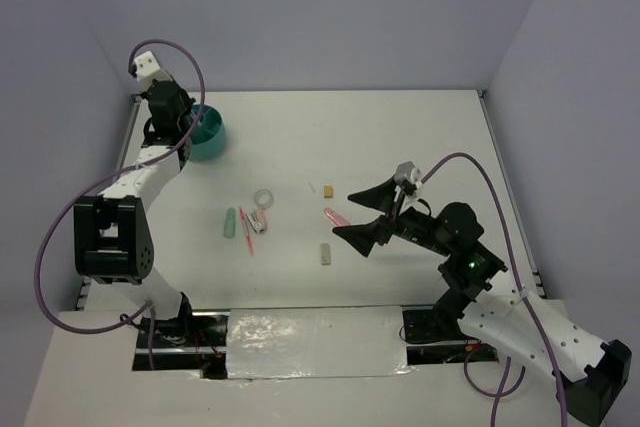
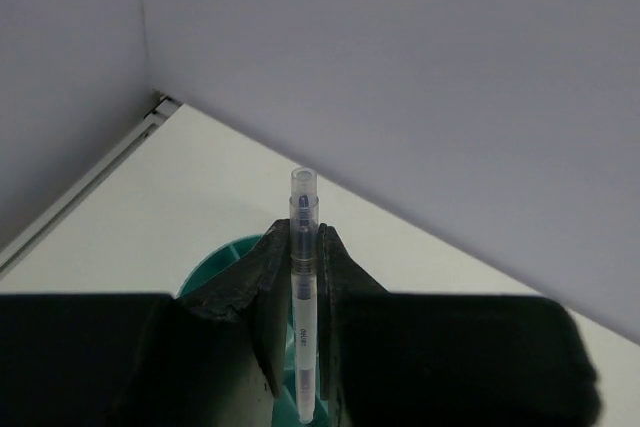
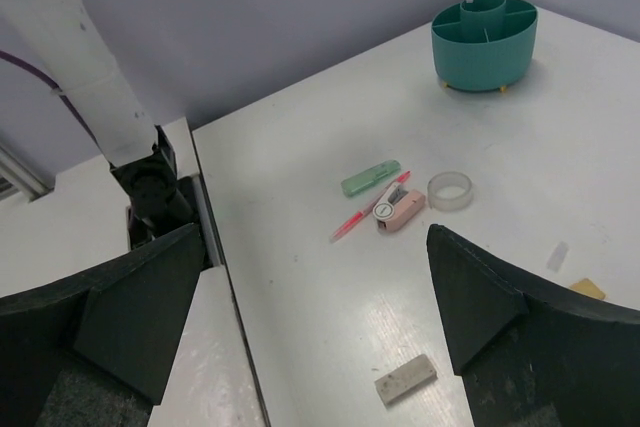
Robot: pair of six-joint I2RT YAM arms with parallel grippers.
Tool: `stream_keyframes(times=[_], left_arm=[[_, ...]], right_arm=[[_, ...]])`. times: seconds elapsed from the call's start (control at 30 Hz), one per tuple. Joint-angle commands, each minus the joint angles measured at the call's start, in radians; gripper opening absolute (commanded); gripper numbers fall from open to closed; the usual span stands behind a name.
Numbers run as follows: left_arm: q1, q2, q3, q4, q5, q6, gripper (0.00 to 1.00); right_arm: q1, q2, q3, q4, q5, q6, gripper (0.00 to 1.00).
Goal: Sort the stationery into containers
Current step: Place the pen in the storage box.
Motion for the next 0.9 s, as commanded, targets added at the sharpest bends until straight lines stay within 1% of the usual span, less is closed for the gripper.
stream_keyframes(times=[0.0, 0.13, 0.23, 0.37, 0.57, 0.87], left_arm=[[0.013, 0.01, 0.06, 0.174, 0.063, -0.004, 0.0], [0.027, 0.059, 0.1, 0.211, 0.058, 0.011, 0.0], [0.03, 0.098, 0.114, 0.271, 0.037, 0.066, 0.0], [0.056, 0.147, 0.126, 0.289, 0.069, 0.08, 0.0], [0.068, 0.197, 0.094, 0.326, 0.098, 0.051, 0.0], [0.07, 0.194, 0.025, 0.354, 0.103, 0.022, 0.0]], right_arm=[[0.002, 0.023, 0.01, 0.059, -0.007, -0.007, 1.0], [0.002, 0.049, 0.018, 0.055, -0.015, -0.01, 1.0], [0.002, 0.051, 0.009, 0.077, -0.027, 0.002, 1.0], [0.002, 0.054, 0.009, 0.08, -0.044, 0.004, 1.0], [0.003, 0.087, 0.019, 0.069, -0.032, -0.012, 1.0], [0.003, 0.11, 0.025, 0.071, -0.041, -0.023, 1.0]])
